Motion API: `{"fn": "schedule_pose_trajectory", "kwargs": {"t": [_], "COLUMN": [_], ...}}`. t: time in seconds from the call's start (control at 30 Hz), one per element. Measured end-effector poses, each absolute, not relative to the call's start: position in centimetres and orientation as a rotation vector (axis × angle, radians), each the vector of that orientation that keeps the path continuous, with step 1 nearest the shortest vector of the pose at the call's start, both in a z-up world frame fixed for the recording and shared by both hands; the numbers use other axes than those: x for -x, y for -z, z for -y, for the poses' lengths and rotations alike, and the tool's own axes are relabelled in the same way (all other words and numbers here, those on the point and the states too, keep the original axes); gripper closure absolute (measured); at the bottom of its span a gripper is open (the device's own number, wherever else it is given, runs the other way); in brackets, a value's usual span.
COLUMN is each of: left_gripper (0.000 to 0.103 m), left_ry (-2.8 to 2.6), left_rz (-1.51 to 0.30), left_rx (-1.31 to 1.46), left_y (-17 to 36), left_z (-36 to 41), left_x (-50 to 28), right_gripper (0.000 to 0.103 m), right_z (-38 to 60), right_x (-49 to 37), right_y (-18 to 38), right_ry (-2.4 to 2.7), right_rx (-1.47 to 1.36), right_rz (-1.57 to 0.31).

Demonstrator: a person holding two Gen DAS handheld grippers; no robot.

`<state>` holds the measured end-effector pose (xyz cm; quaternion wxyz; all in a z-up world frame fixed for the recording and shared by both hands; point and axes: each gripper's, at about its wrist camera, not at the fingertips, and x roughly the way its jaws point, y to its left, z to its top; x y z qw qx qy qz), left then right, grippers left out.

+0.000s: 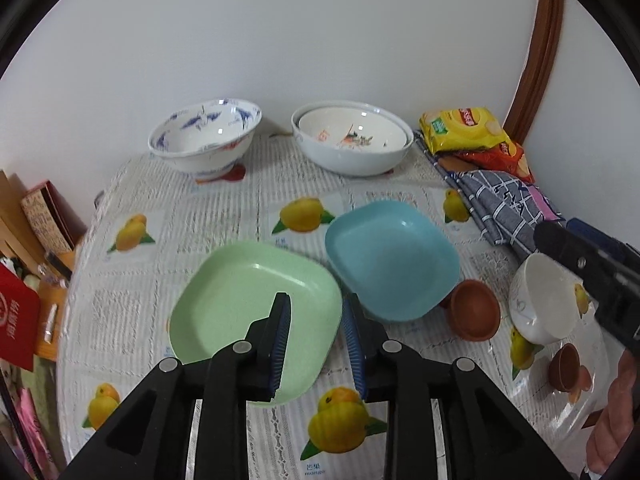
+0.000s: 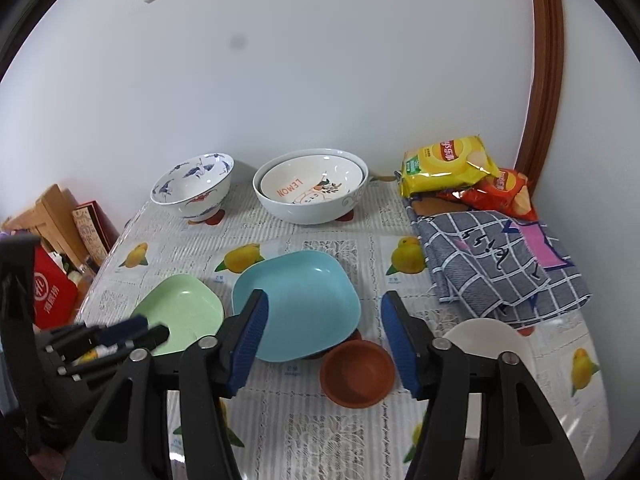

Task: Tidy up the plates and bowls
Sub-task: 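Move both grippers to the rim of the blue plate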

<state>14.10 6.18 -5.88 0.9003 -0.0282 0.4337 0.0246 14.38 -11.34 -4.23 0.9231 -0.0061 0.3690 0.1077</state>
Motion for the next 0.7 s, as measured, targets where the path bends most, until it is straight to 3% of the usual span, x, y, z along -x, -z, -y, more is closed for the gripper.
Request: {"fn": "schedule_pose_trajectory", "kwargs": {"t": [0.3, 0.43, 0.53, 0.7], "left_gripper": [0.077, 0.076, 0.068, 0.068], "left_ry": [-0.033, -0.031, -0.031, -0.015], "left_rz": [-0.874, -0.870, -0.882, -0.930], "left_rx": [0.010, 0.015, 0.016, 0.028], "left_y": [2.9, 3.1, 3.8, 5.8], "left_z": [-4.0, -3.7, -3.7, -3.8], "left_x": [-16.6, -17.6, -18.6, -20.3], "right_gripper": [0.042, 0.029, 0.028, 0.028], "right_z": [13.2, 13.7, 14.2, 15.1], "right_x": [-15.7, -16.8, -17.5, -19.6], "right_y": [2.1, 1.6, 2.9, 6.7], "right_ry": [-0.192, -0.177, -0.169, -0.158], "right_rx": [0.009, -0.019, -0.032, -0.089], "right_rz": [-0.735, -0.690, -0.686, -0.766]}}
